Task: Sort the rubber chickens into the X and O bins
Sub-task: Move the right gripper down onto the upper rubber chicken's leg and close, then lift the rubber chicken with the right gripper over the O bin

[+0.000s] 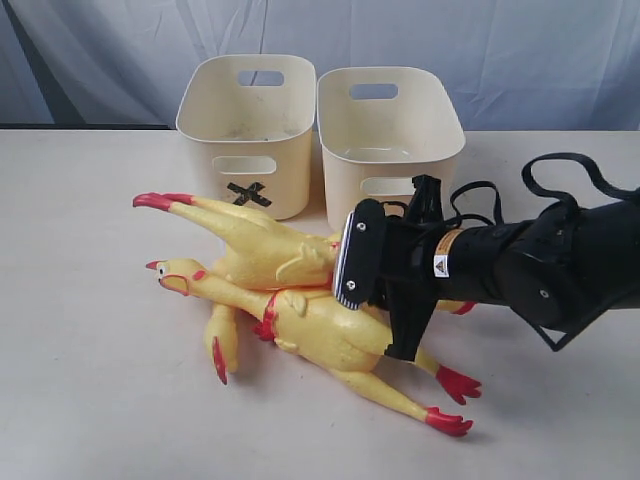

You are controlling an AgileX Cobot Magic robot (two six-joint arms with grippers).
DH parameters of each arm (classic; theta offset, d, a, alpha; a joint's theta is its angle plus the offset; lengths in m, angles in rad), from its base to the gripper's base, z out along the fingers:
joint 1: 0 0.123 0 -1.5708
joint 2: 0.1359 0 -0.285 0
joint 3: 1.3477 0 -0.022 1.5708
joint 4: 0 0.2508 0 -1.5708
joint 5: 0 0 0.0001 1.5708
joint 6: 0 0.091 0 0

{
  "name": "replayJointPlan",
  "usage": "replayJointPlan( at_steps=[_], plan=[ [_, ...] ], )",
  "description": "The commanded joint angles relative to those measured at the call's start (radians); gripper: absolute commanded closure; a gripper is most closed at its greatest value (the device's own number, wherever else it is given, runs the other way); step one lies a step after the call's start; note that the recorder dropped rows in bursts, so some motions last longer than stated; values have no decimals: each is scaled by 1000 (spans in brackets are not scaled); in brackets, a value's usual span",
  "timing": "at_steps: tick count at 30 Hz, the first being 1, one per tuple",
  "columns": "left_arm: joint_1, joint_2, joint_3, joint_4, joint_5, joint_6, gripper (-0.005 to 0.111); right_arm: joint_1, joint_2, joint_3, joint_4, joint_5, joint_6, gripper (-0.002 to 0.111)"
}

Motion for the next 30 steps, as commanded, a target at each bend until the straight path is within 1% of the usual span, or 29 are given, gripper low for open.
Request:
replayJointPlan(
  at_steps=[1, 17, 19, 21, 24, 25, 30],
  plan=[
    [-9, -5, 4, 1, -1, -4, 107, -11, 14, -21, -3, 49, -4, 65],
    [-9, -5, 4, 1, -1, -4, 107, -11, 57, -21, -3, 60, -4, 66],
    [-9, -5, 4, 1, -1, -4, 107, -11, 57, -21, -3, 57, -4, 72],
    [-9, -5, 4, 1, -1, -4, 107, -11, 57, -21, -3, 58, -4, 84],
    [-9, -5, 4, 1, -1, -4, 107, -11, 57, -21, -3, 61, -4, 105],
    [-9, -5, 4, 1, -1, -4, 107, -11, 57, -21, -3, 61, -4, 109],
    [-9, -5, 4, 1, -1, -4, 107, -11, 56, -21, -3, 61, -4, 109]
  ],
)
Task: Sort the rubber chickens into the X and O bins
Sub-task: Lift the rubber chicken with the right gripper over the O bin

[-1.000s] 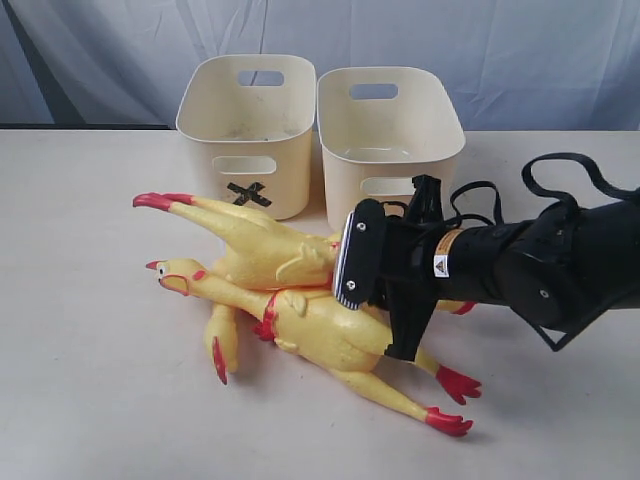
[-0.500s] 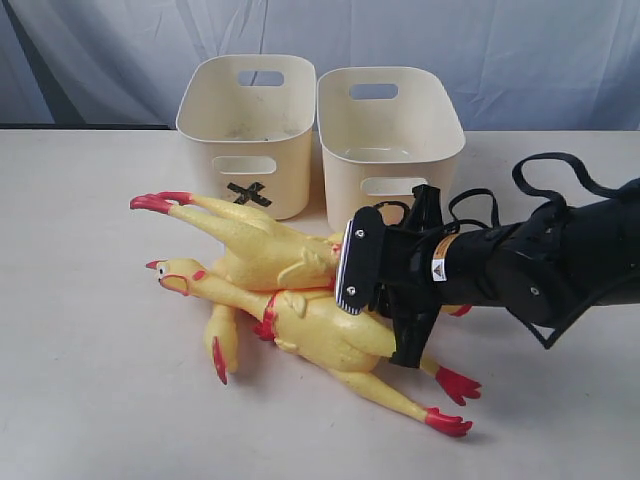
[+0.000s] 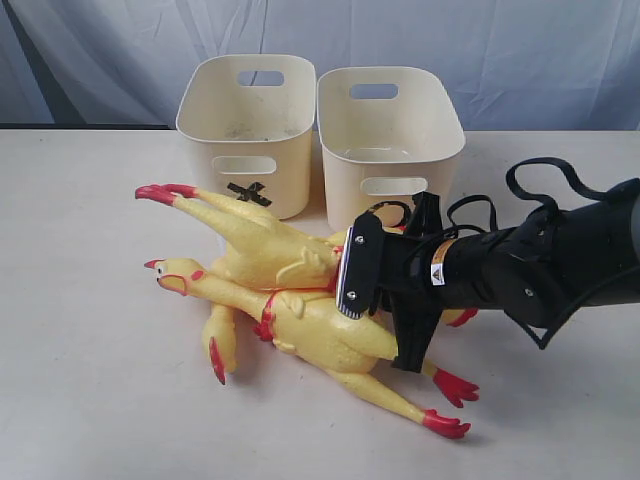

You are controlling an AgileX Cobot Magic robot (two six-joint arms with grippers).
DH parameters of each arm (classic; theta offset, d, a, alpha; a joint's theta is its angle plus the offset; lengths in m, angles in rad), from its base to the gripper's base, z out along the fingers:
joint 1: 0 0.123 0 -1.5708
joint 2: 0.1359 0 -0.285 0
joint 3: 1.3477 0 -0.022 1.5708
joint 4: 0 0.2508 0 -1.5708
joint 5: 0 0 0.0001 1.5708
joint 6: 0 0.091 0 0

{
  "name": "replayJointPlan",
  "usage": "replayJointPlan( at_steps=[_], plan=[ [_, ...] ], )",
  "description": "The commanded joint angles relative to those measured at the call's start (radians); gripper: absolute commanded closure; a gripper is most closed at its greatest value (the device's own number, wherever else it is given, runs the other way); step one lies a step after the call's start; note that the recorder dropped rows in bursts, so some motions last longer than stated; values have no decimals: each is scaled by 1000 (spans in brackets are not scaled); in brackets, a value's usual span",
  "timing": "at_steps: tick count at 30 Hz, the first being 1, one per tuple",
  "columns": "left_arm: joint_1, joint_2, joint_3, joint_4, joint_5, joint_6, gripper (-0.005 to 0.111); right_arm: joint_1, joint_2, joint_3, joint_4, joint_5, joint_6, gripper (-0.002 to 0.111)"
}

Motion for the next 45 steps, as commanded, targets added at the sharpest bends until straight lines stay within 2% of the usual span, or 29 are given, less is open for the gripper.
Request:
replayJointPlan(
  at_steps=[1, 13, 23, 30, 36, 45],
  plan=[
    [-9, -5, 4, 1, -1, -4, 107, -5, 0, -3, -3, 4, -2, 109],
    [-9, -5, 4, 1, -1, -4, 107, -5, -167, -3, 39, 114, 2, 109],
    [-9, -5, 4, 1, -1, -4, 107, -5, -388, -3, 346, 130, 4, 109],
    [-9, -5, 4, 1, -1, -4, 107, -5, -491, -8, 532, 27, 4, 109],
    [-9, -5, 4, 1, -1, -4, 107, -5, -478, -101, 773, 69, 4, 109],
    [-9, -5, 4, 1, -1, -4, 107, -6, -434, -255, 792, 149, 38, 109]
  ],
)
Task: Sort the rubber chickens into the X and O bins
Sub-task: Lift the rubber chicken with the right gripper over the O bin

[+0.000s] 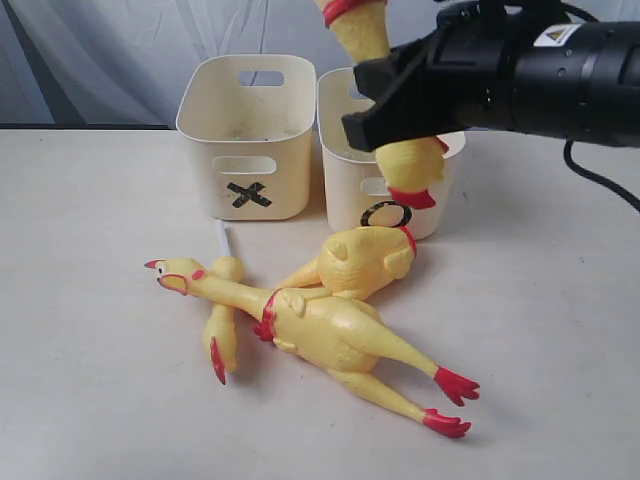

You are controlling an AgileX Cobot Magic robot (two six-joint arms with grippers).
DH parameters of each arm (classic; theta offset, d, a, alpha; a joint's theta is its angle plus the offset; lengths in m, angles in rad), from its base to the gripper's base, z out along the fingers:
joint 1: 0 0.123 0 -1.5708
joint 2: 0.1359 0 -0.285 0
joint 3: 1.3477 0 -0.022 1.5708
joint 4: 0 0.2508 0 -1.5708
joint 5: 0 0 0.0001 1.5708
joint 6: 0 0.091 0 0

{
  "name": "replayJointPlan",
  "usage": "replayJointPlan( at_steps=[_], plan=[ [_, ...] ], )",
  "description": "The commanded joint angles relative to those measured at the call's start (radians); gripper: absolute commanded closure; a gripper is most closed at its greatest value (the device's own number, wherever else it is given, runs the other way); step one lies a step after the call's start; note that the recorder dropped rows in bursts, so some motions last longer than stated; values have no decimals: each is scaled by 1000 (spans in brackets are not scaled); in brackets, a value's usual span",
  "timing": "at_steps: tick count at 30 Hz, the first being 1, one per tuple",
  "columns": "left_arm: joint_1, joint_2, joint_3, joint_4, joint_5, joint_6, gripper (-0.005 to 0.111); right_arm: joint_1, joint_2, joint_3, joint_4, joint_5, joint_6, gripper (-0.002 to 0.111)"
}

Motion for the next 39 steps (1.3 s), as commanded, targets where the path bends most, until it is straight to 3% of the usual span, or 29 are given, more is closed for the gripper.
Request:
replayJointPlan(
  at_steps=[1, 9, 13, 19, 24, 32, 39],
  plan=[
    [-9, -5, 4, 1, -1, -4, 107, -6, 5, -60, 7, 5, 33, 109],
    [-9, -5, 4, 1, -1, -4, 107, -181, 5, -118, -67, 299, 194, 109],
    [-9, -5, 4, 1, -1, -4, 107, -236, 5, -163, -265, 451, 317, 109],
    [-9, -5, 4, 1, -1, -4, 107, -243, 7, -234, -591, 577, 565, 109],
    [-9, -5, 4, 1, -1, -4, 107, -243, 92, -336, -604, 711, 592, 109],
    [-9, -5, 4, 1, -1, -4, 107, -243, 359, -651, -603, 979, 738, 109],
    [-9, -5, 4, 1, -1, -4, 107, -243, 478, -753, -535, 1101, 757, 109]
  ],
)
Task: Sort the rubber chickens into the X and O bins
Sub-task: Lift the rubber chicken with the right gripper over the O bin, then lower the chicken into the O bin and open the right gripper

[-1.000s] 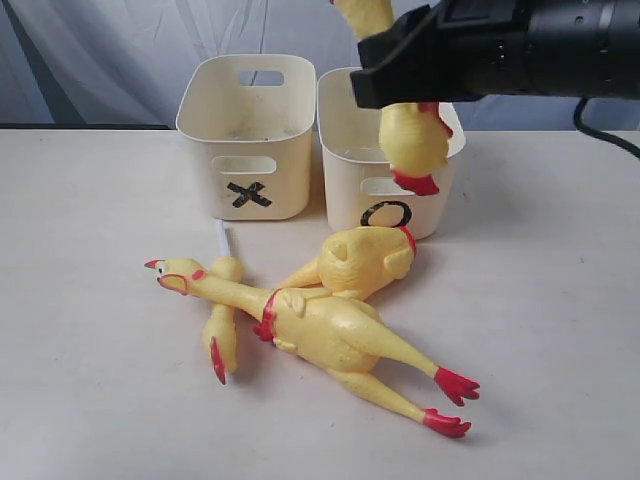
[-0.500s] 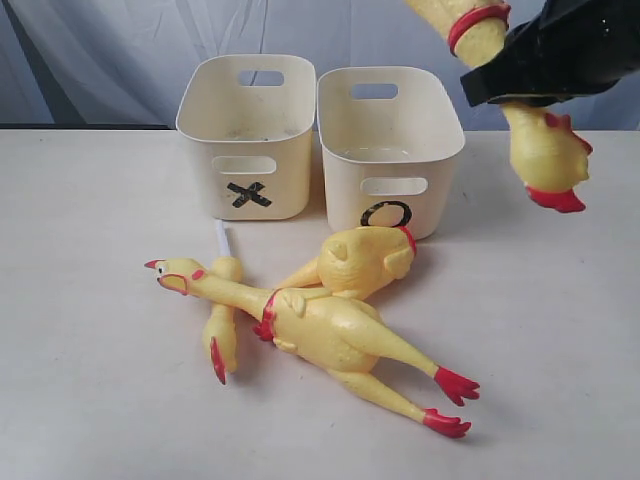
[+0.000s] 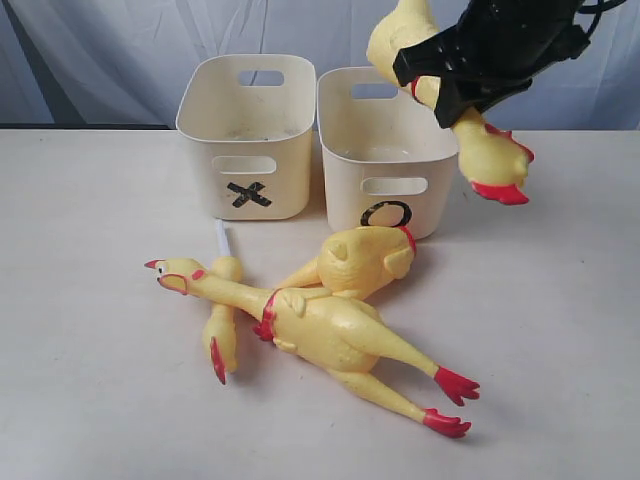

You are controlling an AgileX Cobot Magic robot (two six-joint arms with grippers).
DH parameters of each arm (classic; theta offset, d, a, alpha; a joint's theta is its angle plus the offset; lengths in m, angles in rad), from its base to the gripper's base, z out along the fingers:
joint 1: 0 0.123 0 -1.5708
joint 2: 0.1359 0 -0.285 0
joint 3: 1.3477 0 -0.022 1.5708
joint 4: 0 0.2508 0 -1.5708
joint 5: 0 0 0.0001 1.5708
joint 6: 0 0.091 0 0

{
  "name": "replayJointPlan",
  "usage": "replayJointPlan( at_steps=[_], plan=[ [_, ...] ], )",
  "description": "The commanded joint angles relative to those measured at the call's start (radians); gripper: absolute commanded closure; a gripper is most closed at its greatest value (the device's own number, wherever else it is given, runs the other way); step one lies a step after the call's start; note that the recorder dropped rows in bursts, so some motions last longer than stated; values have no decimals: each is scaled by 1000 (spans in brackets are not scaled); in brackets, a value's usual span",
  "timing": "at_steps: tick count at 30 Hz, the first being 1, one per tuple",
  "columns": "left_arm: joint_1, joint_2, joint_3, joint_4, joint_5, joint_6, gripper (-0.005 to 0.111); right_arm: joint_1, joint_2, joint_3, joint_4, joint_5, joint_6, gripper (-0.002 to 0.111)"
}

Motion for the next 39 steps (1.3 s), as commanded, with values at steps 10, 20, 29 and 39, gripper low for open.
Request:
replayJointPlan(
  at_steps=[10, 20, 29, 39],
  plan=[
    [-9, -5, 4, 1, -1, -4, 107, -4, 72, -38, 163, 72, -95, 109],
    [-9, -5, 4, 1, -1, -4, 107, -4, 103, -38, 172, 62, -82, 109],
    [-9, -5, 4, 1, -1, -4, 107, -4, 142, -38, 195, 64, -70, 109],
    [-9, -5, 4, 1, -1, -3, 107, -4, 146, -38, 220, -7, -23, 109]
  ],
)
